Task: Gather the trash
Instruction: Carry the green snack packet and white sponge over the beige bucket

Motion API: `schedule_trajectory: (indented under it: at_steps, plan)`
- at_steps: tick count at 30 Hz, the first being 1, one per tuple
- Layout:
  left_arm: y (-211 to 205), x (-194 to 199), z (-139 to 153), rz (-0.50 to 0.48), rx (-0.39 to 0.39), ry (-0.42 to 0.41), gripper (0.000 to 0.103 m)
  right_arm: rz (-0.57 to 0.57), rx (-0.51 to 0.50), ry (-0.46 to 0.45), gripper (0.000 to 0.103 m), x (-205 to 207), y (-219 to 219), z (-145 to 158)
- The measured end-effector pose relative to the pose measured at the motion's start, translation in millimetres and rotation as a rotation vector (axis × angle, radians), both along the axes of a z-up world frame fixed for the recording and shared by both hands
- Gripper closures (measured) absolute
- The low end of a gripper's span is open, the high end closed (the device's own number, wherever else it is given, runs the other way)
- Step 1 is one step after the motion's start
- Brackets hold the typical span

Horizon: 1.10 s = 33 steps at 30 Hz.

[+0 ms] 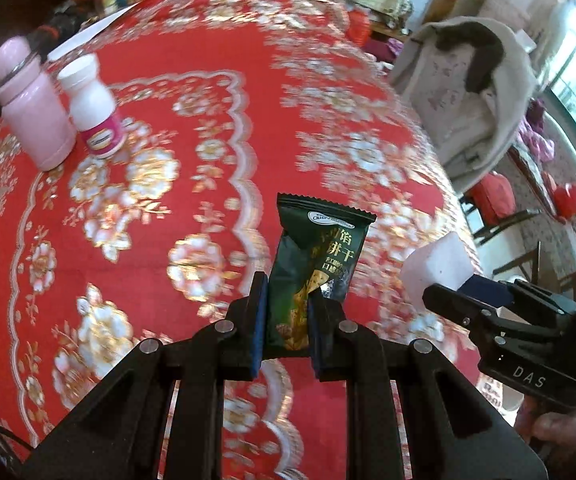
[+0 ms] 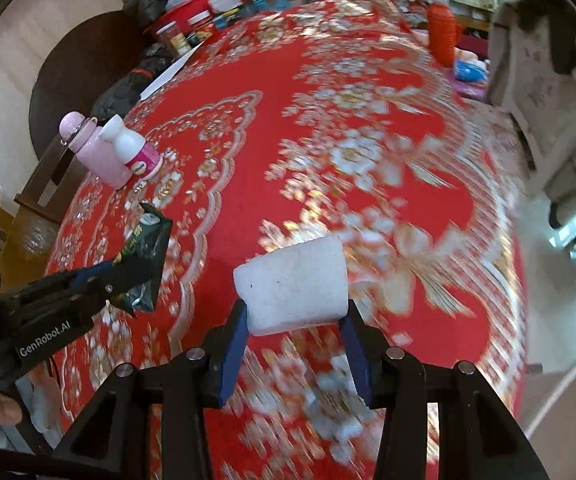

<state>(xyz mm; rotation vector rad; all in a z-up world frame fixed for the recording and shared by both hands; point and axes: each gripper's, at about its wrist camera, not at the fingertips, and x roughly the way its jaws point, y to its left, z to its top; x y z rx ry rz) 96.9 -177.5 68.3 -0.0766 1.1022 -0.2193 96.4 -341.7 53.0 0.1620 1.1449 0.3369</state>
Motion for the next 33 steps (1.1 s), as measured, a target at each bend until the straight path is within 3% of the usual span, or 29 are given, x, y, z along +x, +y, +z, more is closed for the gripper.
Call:
schedule_trajectory:
  at_steps: [33]
  plan:
    - [-233,-99,12,-0.405,0.002,-0.042,0.088,-0.412,-0.037,0.01,0.059,-168,-212,20]
